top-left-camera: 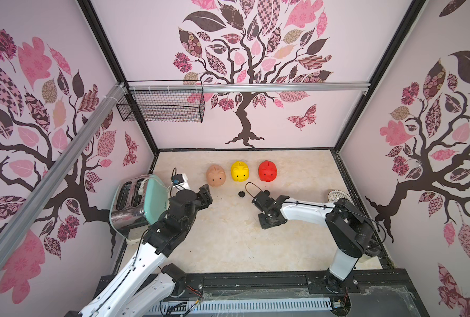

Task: Open piggy banks
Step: Move the lid to the center of the board.

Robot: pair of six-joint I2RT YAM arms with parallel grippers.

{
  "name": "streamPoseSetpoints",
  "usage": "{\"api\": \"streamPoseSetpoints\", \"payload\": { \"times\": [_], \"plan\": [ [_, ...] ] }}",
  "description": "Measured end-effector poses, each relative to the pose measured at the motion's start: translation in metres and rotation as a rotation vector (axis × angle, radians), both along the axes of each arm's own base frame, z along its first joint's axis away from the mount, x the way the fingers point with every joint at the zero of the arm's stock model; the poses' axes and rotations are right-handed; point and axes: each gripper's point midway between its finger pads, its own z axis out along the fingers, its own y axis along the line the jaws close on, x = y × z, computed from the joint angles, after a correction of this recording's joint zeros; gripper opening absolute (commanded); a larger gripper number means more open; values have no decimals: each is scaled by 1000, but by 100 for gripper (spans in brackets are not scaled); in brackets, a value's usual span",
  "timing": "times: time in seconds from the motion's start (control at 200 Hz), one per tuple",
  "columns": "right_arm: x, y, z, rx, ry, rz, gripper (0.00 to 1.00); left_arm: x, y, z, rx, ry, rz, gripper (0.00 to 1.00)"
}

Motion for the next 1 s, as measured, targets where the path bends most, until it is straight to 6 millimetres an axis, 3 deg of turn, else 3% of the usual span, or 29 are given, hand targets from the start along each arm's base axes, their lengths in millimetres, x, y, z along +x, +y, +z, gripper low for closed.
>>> {"api": "streamPoseSetpoints", "payload": {
  "times": [0.135,0.355,0.65,0.995],
  "plan": [
    [7,53,1,24,-38,77,34,-18,22,20,-21,-57,61,77],
    [27,104,4,87,-92,132,32,-30,38,28,-20,-76,108,77],
    [59,151,7,152,-166,176,32,-31,41,21,3,-52,120,77],
    [85,184,9,183,-237,214,31,-48,59,41,-39,-135,163,78]
  ]
}}
